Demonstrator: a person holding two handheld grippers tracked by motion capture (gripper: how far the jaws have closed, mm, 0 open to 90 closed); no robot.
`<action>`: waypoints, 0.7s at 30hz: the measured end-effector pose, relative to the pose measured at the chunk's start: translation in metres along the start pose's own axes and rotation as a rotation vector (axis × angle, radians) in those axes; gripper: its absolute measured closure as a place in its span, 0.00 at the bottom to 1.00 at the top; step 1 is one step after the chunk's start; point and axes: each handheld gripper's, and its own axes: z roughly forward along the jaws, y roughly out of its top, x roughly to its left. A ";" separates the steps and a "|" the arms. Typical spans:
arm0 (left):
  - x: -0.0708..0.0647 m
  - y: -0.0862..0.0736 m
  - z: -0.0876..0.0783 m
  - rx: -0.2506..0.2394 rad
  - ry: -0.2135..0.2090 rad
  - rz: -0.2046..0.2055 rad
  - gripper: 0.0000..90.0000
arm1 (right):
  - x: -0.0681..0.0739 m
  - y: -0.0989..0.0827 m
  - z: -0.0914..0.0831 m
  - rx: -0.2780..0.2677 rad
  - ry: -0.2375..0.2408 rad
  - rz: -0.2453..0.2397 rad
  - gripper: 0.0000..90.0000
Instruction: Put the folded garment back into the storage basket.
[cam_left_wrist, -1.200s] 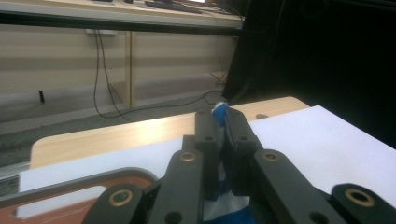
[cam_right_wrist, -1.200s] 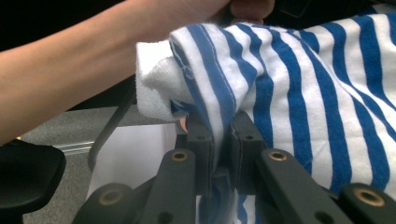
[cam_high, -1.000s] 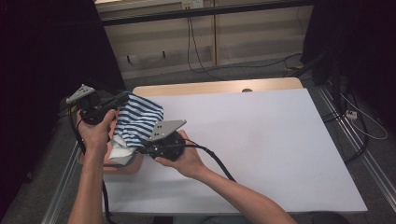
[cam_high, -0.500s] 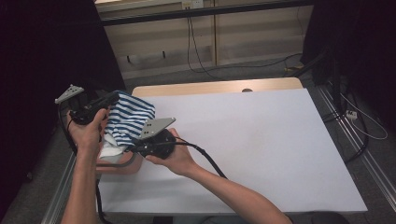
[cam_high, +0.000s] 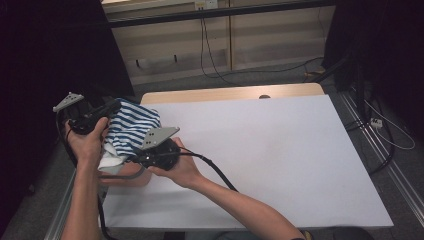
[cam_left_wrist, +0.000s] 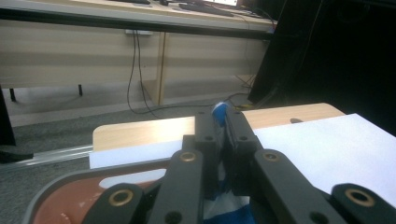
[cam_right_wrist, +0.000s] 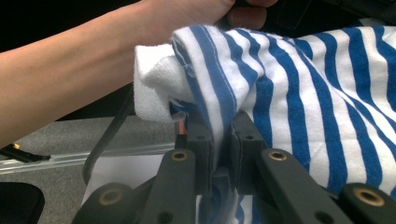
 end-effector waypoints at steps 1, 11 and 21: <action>0.001 0.000 0.000 0.000 0.002 -0.001 0.95 | 0.000 0.000 0.001 0.002 0.001 0.001 0.90; 0.014 -0.004 -0.003 0.009 0.024 -0.015 0.95 | -0.002 0.004 0.015 0.029 0.016 0.011 0.90; 0.026 -0.007 -0.006 0.015 0.047 -0.027 0.95 | -0.005 0.005 0.025 0.036 0.025 0.013 0.90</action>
